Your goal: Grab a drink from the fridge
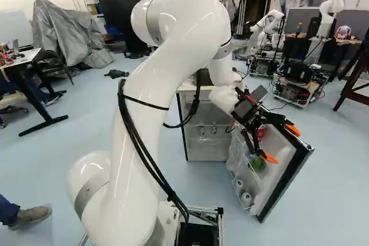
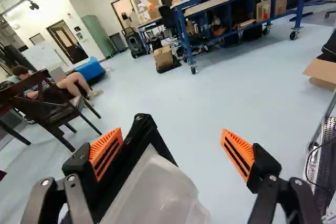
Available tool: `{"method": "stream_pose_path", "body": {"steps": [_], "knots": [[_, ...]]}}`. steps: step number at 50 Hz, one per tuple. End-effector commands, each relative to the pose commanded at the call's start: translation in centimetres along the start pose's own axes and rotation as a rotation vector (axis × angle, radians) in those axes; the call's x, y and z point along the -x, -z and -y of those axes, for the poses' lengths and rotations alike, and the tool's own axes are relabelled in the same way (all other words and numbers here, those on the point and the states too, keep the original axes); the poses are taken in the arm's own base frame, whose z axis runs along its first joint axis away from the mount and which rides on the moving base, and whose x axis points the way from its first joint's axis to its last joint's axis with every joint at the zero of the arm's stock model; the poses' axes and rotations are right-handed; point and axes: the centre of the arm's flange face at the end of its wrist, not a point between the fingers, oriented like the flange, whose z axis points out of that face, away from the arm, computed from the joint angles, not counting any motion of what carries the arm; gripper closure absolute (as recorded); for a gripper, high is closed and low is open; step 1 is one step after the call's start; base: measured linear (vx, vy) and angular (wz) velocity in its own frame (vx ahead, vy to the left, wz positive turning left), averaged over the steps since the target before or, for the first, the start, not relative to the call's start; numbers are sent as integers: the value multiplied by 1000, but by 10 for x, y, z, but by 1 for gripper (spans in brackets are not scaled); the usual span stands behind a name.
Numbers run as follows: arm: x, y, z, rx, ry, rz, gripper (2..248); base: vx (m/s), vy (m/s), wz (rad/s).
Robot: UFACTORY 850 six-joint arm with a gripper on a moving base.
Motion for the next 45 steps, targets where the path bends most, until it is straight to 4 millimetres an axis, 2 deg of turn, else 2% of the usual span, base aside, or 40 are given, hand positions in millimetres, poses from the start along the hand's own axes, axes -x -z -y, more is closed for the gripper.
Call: {"method": "stream_pose_path", "body": {"steps": [15,45], "knots": [[-5,3,-18,-59,47,-3,3,0,0,0],[-24,19,-68,-396,218,9,3,0,0,0]]}}
